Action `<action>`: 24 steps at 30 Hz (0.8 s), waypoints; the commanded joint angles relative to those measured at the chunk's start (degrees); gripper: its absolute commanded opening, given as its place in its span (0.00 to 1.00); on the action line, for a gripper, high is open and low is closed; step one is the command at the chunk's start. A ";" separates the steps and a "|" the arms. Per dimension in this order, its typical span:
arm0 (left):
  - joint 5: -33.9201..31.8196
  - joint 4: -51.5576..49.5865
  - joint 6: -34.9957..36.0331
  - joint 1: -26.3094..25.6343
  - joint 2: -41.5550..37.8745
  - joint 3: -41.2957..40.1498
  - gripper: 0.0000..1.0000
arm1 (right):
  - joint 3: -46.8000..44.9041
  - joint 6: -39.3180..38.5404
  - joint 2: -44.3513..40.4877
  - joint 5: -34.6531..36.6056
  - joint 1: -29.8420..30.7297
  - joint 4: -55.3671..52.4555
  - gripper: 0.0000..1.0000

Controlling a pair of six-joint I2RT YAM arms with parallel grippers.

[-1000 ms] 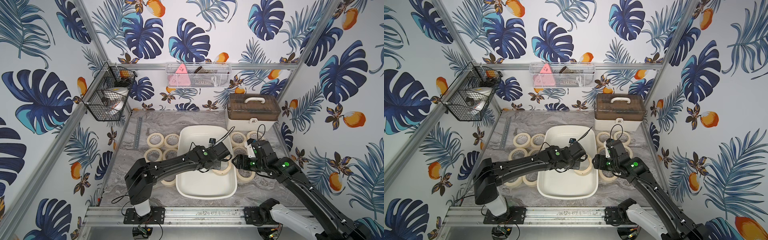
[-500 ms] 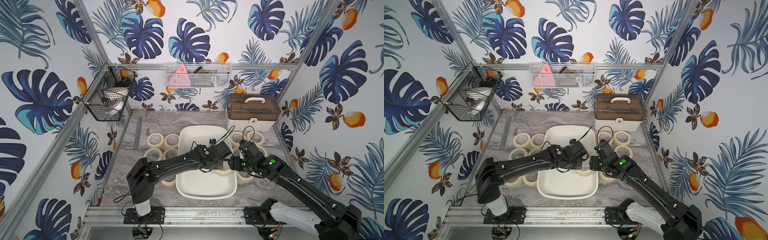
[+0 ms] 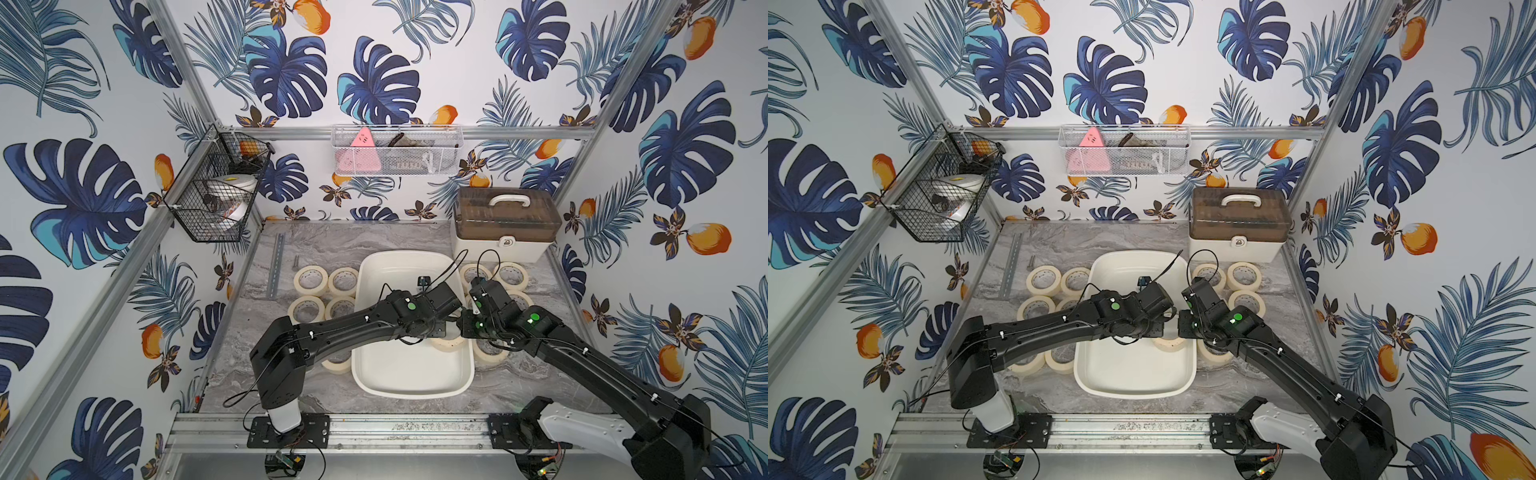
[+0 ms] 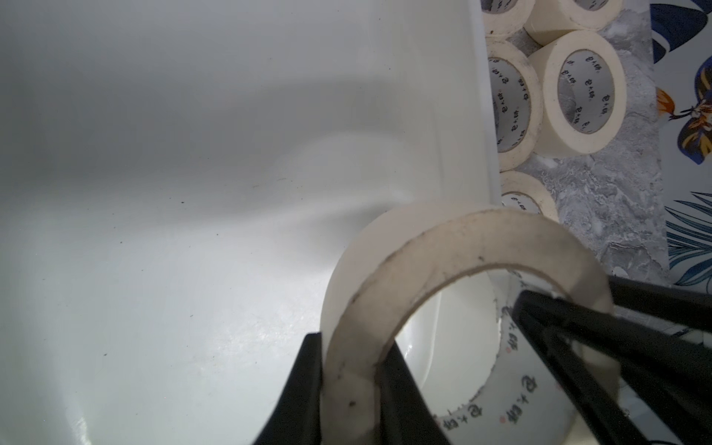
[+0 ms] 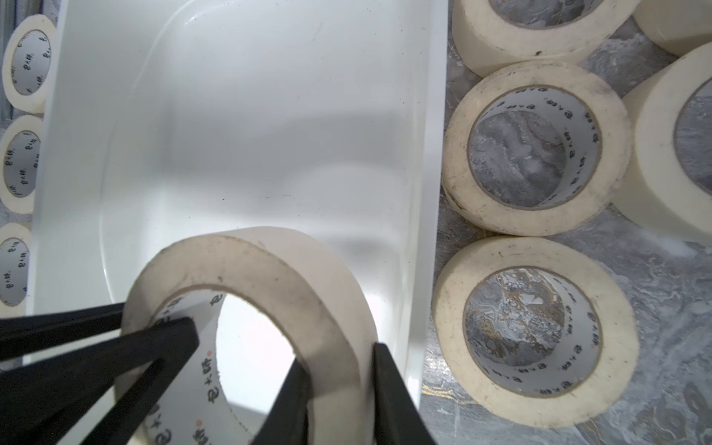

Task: Take out the art tape in the storage box
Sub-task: Place the art tape at the center of the board.

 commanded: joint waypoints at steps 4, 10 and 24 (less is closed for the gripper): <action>4.24 4.14 3.20 -0.05 -3.82 -1.72 0.25 | 1.30 0.76 -0.96 5.60 -0.25 -1.44 0.00; 4.48 5.86 7.22 -0.05 -7.34 -2.72 0.63 | 3.59 -0.23 -1.43 7.98 -0.33 -4.86 0.00; -5.80 6.20 16.06 0.25 -21.48 -8.19 0.99 | 5.69 1.69 -5.64 18.29 -7.48 -13.33 0.00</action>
